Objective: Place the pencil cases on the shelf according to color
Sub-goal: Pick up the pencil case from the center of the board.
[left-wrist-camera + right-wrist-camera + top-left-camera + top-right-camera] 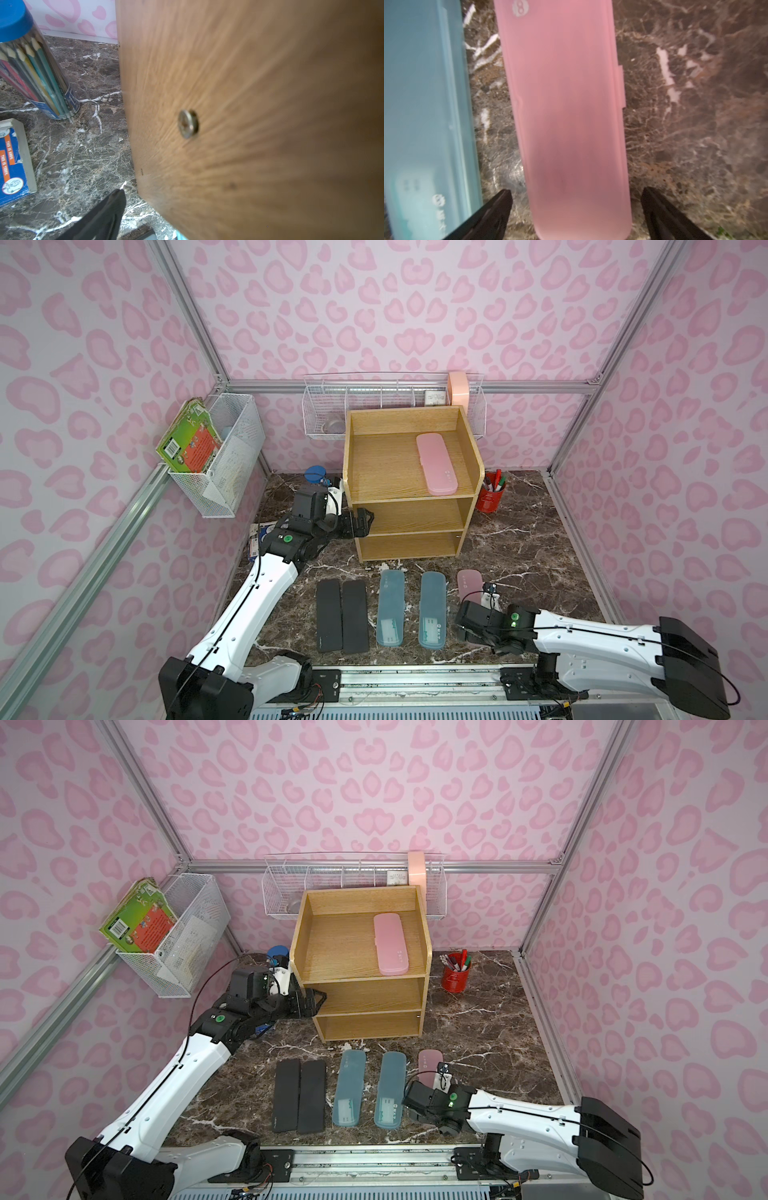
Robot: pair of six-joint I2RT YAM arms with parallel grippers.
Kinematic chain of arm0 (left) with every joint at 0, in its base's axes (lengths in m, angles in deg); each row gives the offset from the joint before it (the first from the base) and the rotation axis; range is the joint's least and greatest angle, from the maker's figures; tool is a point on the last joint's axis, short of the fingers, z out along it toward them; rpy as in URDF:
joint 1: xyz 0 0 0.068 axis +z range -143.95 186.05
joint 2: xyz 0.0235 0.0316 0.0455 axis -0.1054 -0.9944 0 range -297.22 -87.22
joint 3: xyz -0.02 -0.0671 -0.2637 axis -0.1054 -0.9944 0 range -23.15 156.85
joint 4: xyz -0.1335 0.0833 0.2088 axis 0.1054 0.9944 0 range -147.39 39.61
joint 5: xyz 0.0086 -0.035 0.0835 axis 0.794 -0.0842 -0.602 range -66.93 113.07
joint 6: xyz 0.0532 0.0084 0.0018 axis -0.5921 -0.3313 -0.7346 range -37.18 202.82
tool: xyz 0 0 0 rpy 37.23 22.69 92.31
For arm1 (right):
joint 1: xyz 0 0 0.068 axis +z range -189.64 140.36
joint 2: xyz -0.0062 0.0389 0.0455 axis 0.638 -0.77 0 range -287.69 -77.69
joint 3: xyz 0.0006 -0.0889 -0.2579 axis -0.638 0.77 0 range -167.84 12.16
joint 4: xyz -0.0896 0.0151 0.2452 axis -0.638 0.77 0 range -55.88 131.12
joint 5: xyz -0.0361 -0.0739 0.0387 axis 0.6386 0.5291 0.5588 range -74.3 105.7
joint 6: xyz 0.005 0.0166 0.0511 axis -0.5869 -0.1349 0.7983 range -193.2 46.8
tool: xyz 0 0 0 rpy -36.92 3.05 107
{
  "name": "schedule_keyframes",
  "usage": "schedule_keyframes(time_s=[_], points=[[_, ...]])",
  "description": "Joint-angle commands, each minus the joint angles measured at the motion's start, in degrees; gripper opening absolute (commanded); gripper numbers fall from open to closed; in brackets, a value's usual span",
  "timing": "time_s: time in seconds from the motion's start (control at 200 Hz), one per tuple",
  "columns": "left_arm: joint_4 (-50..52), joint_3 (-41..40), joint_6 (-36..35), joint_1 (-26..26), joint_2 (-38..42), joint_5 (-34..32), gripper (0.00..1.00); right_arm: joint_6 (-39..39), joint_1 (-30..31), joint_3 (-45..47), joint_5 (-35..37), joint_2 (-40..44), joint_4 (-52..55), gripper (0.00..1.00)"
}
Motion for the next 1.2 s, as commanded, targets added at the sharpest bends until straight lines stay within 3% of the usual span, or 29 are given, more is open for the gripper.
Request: schedule_keyframes(time_s=[0.0,0.165,0.495,0.67,0.85,1.195], points=[[1.32,1.46,-3.23,-0.65,-0.5,1.27,0.99,-0.44,0.26,0.29,1.44,5.04,3.15,1.0],[11.18,6.54,-0.85,-1.18,0.45,-0.31,0.99,-2.83,0.22,2.23,-0.69,13.06,3.28,1.0],[17.09,-0.82,1.25,-1.95,10.33,-2.31,0.99,-4.69,0.02,5.1,-1.65,16.35,3.41,1.0],[20.87,-2.67,1.24,-1.96,10.06,-4.17,0.99,-5.92,-0.57,5.51,-2.22,12.17,-0.7,1.0],[18.56,-6.58,1.28,-1.99,13.75,-4.01,0.99,-6.6,-0.71,4.52,-4.26,4.78,-5.92,1.0],[17.74,-9.87,0.91,-1.99,18.05,-3.69,0.99,-4.16,-0.06,0.89,-3.41,-5.72,-4.57,1.0]])
